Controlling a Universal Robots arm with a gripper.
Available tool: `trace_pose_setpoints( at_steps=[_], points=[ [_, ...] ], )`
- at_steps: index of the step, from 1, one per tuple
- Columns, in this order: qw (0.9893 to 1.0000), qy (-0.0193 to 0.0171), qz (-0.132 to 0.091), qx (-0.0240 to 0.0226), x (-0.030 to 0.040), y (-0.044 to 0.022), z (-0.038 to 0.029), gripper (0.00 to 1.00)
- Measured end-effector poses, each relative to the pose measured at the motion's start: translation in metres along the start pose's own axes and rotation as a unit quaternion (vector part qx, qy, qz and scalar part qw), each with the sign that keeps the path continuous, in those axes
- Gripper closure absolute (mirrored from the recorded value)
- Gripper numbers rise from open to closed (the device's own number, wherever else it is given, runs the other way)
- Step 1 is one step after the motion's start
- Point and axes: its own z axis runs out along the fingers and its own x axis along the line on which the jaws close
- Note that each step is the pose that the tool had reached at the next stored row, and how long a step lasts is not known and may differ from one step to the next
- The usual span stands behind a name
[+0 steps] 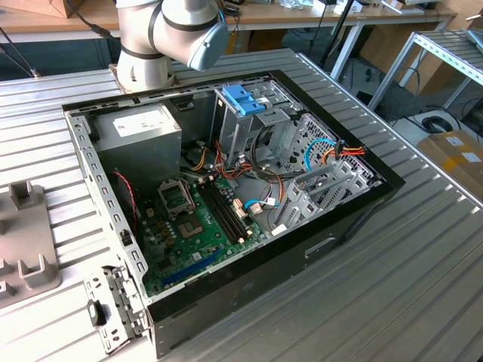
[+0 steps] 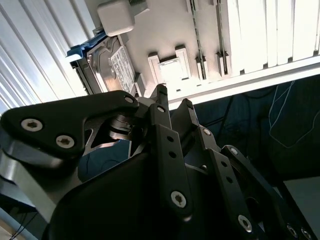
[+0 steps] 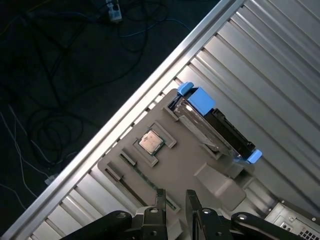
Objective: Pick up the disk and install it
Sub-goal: 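Pick up the disk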
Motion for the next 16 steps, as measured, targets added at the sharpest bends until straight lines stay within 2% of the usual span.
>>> trace_pose_setpoints(
  at_steps=[8, 16],
  points=[
    [0.9999, 0.0007, -0.016, -0.0004, 0.0000, 0.0000, 0.0000, 0.70],
    [0.9993, 0.0016, -0.037, -0.0009, 0.0000, 0.0000, 0.0000, 0.70]
  ],
)
